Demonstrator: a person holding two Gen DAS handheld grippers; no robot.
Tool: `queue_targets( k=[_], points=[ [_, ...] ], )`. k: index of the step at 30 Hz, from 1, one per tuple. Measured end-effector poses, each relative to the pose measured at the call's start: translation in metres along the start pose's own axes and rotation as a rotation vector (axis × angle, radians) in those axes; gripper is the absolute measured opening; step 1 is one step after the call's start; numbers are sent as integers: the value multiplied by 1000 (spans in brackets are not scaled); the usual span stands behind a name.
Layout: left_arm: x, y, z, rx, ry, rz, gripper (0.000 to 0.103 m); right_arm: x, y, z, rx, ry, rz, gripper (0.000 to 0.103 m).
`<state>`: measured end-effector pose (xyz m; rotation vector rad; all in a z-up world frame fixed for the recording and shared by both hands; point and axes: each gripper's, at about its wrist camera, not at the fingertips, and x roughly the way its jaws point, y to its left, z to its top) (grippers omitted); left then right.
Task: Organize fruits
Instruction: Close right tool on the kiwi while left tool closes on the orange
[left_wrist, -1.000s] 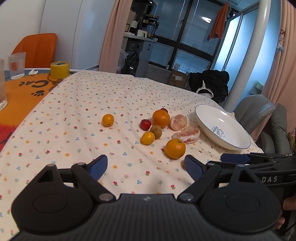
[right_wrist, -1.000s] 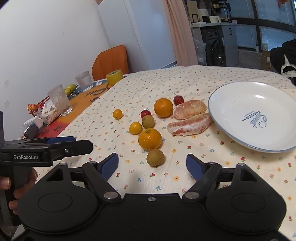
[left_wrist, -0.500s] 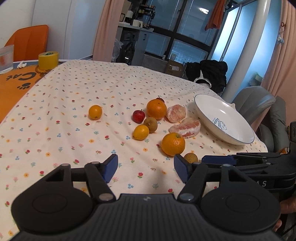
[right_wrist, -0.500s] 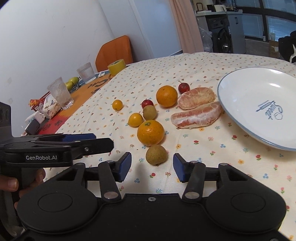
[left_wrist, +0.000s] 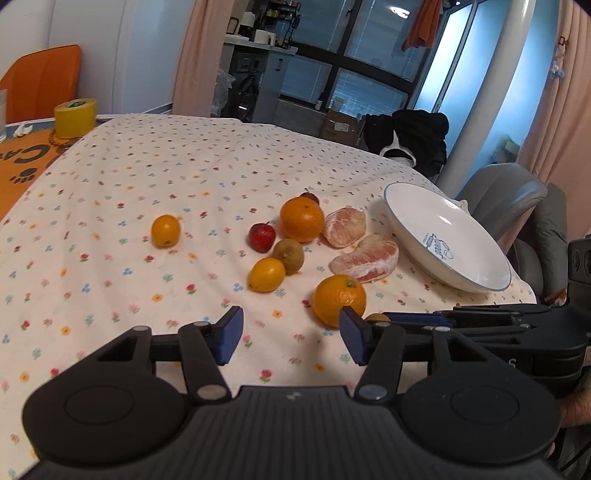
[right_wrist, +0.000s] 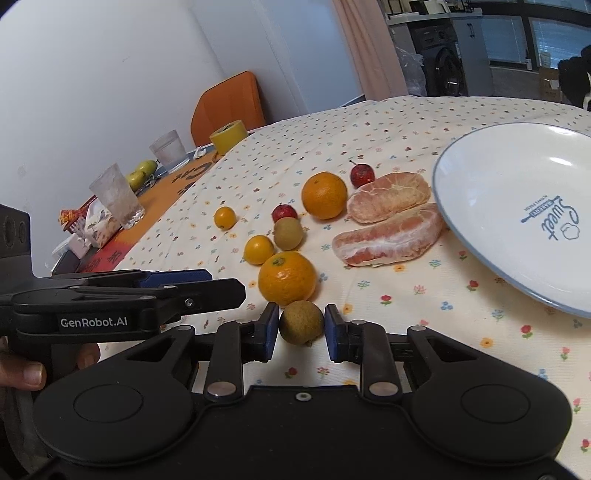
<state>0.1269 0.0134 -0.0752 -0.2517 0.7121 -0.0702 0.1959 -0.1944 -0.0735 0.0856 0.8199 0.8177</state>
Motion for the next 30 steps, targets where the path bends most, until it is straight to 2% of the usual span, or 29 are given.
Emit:
queue_targets(
  k=[12, 15, 17, 30],
  points=[
    [23, -27, 13, 68, 35, -35, 55, -26, -22, 4, 33, -48, -41, 25],
    [33, -31, 14, 73, 52, -32, 49, -34, -28, 5, 41, -63, -50, 25],
    [40, -31, 12, 72, 69, -28, 37, -38, -31, 6, 47, -72, -56, 25],
    [21, -65, 24, 126, 12, -23, 37, -71, -46, 11, 66, -157, -62, 25]
  ],
)
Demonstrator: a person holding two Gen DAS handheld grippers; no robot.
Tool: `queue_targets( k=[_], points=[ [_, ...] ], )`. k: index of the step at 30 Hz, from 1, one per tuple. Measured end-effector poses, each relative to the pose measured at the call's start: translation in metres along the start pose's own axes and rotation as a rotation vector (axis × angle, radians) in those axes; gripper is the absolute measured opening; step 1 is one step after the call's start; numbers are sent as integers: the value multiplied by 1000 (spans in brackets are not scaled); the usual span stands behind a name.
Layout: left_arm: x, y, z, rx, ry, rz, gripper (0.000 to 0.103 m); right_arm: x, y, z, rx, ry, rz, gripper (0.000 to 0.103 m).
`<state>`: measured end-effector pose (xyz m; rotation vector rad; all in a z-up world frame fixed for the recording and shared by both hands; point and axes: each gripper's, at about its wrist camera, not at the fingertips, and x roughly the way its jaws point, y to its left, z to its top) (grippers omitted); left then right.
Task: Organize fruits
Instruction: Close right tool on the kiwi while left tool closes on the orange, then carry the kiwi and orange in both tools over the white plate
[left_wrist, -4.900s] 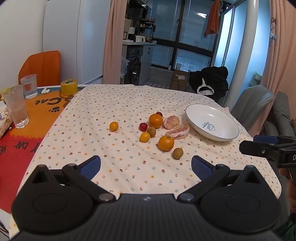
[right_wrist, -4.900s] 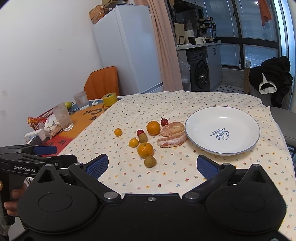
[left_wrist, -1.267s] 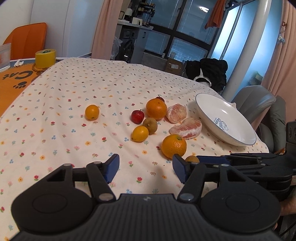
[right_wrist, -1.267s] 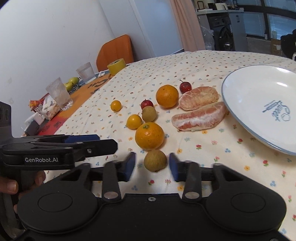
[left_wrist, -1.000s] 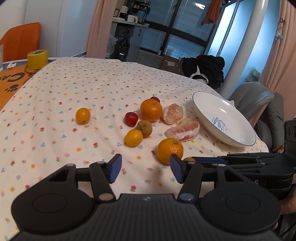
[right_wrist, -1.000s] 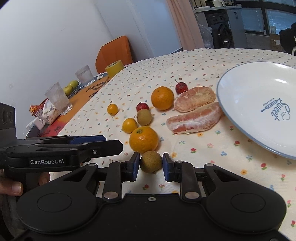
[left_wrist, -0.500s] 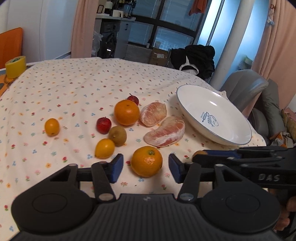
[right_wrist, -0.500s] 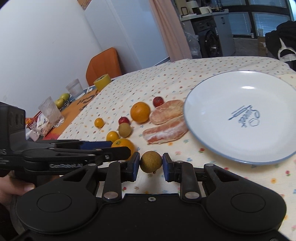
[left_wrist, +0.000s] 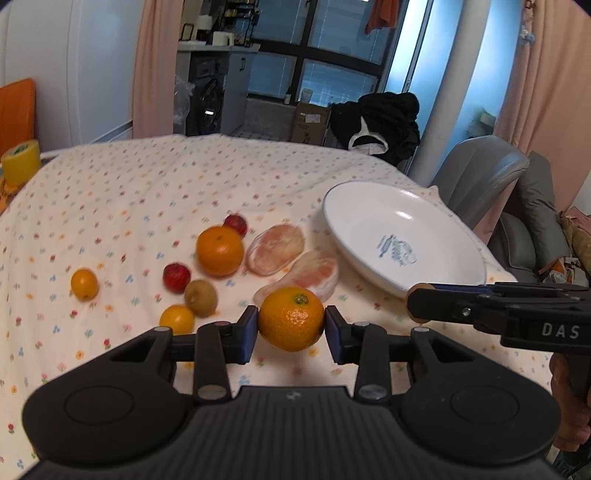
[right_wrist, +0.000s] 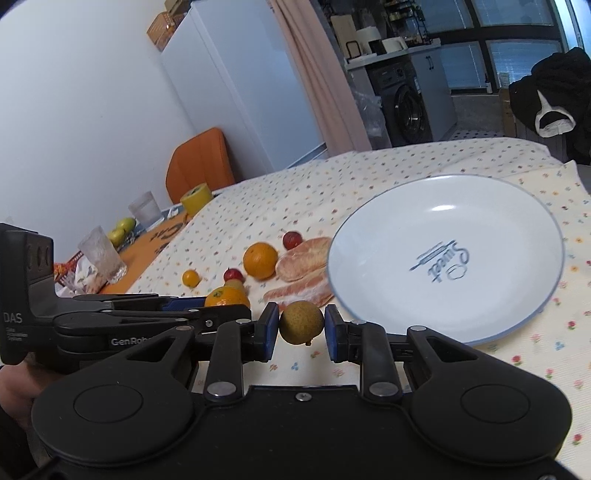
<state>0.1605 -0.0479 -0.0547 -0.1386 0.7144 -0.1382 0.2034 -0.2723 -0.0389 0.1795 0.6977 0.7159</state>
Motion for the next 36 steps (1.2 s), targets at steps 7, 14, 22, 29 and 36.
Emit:
queue_targets(
  k=[7, 14, 22, 29, 36],
  points=[
    [-3, -20, 10, 26, -25, -10, 37, -11, -15, 3, 17, -32, -17, 25],
    [0, -38, 18, 48, -43, -24, 37, -22, -30, 3, 34, -58, -38, 25],
    [9, -61, 23, 80, -45, -44, 37, -34, -50, 2, 70, -85, -78, 25],
    [21, -73, 24, 91, -37, -70, 37, -33, -64, 1, 83, -80, -107, 25],
    [35, -82, 27, 106, -17, -86, 37, -27, -72, -2, 91, -76, -137, 25]
  ],
)
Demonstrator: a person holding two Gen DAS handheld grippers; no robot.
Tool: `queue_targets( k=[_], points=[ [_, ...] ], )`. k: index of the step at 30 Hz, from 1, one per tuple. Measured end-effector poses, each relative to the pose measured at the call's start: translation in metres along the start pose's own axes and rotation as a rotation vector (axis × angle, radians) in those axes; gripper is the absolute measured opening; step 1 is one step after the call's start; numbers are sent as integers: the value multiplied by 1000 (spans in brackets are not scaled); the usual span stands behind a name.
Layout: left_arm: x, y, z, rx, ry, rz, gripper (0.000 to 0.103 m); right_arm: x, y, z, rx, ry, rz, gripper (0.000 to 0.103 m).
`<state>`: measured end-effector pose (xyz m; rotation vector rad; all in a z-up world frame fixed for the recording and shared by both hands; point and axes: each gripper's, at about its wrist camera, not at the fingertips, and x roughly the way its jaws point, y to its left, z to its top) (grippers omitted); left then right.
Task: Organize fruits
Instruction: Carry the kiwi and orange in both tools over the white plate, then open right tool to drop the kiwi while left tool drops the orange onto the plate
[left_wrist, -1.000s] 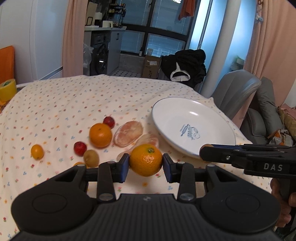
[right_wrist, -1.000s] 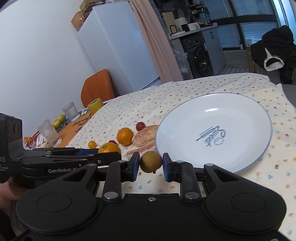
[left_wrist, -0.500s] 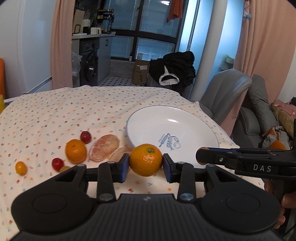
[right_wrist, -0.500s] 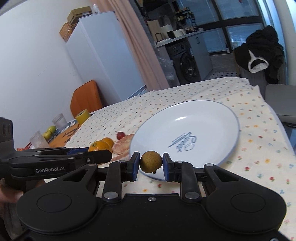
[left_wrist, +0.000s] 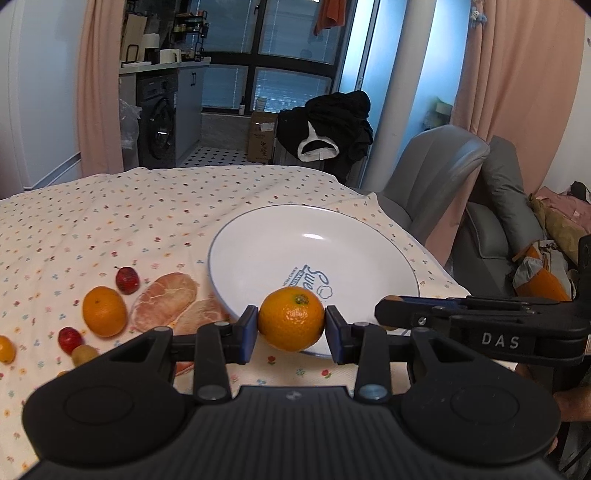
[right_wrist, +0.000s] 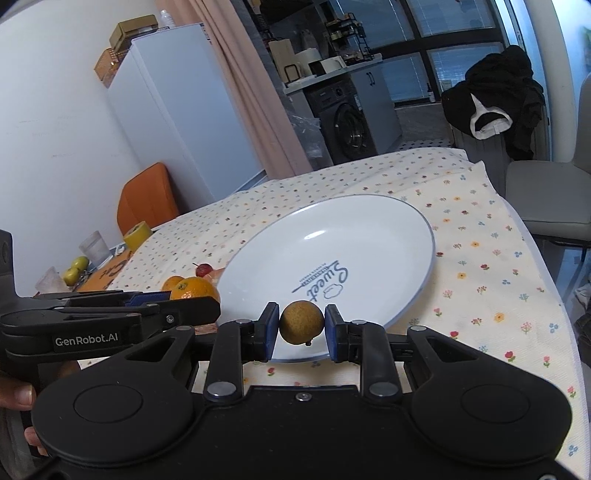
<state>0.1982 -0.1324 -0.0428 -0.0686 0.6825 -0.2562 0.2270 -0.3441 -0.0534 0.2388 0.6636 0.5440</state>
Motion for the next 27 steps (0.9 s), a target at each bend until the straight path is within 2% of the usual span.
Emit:
queue_targets(
  k=[10, 18, 24, 27],
  points=[
    [18, -9, -2, 6, 41, -15, 37, -8, -7, 0, 7, -11, -23, 28],
    [16, -11, -1, 0, 21, 2, 40, -14, -8, -3, 18, -23, -22, 32],
    [4, -2, 2, -13, 5, 25, 42, -12, -3, -4, 20, -28, -26, 51],
    [-4, 4, 2, -24, -6, 47, 51, -14, 2, -4, 9, -44, -27, 66]
  ],
)
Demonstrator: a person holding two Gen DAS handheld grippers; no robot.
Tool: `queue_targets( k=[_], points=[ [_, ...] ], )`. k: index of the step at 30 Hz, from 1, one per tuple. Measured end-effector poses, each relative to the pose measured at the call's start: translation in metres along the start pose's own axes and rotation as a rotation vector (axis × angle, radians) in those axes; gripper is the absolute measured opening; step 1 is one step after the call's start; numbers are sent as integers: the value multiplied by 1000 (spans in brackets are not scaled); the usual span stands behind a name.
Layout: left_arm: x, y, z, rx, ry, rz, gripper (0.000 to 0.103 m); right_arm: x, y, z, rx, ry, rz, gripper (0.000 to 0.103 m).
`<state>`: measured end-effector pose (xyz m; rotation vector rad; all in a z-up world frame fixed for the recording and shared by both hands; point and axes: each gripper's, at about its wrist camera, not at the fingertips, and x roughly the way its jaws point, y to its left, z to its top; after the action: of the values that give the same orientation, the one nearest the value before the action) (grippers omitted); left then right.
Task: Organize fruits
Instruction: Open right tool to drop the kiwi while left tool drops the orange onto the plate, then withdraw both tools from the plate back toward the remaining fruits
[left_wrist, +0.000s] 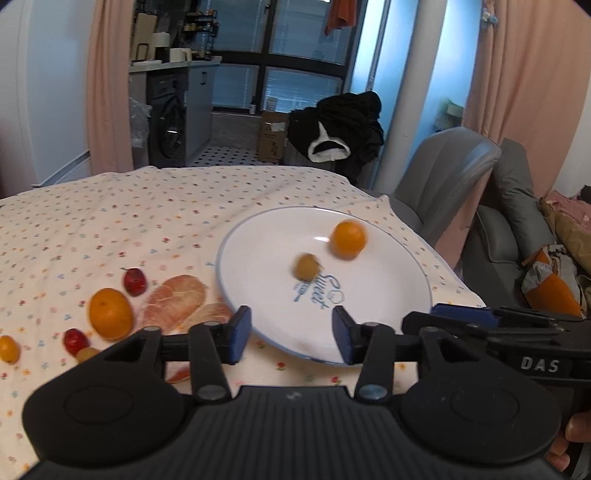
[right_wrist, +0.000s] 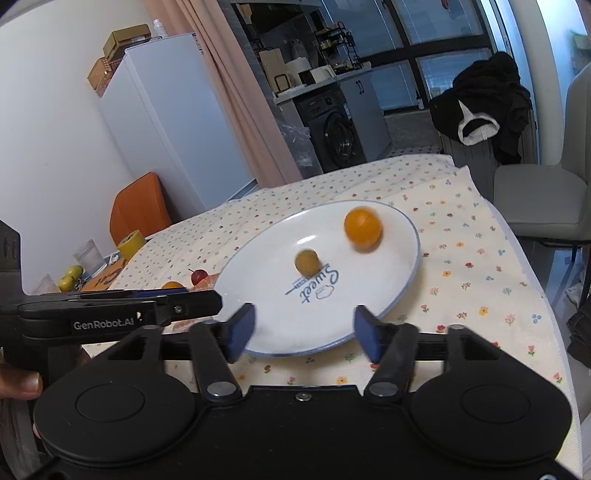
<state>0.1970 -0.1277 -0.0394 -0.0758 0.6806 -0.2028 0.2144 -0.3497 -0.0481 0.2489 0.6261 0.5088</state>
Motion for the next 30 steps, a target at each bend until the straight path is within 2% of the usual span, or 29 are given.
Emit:
queue_targets(
  k=[2, 5, 7, 17, 30],
  points=[
    [-7, 5, 0, -4, -14, 13, 61, -2, 3, 0, -5, -18, 1, 76],
    [-15, 13, -2, -6, -27, 38, 74, -2, 7, 0, 5, -33, 10, 85],
    [-20, 18, -4, -8, -35, 51, 77, -1, 10, -1, 8, -35, 22, 90],
    [-50, 56, -12, -90, -74, 100, 84, 2, 35, -4, 5, -35, 70, 102],
    [-76, 95, -29, -138, -80, 157, 86, 11, 71, -10, -56, -3, 84, 103]
  ],
)
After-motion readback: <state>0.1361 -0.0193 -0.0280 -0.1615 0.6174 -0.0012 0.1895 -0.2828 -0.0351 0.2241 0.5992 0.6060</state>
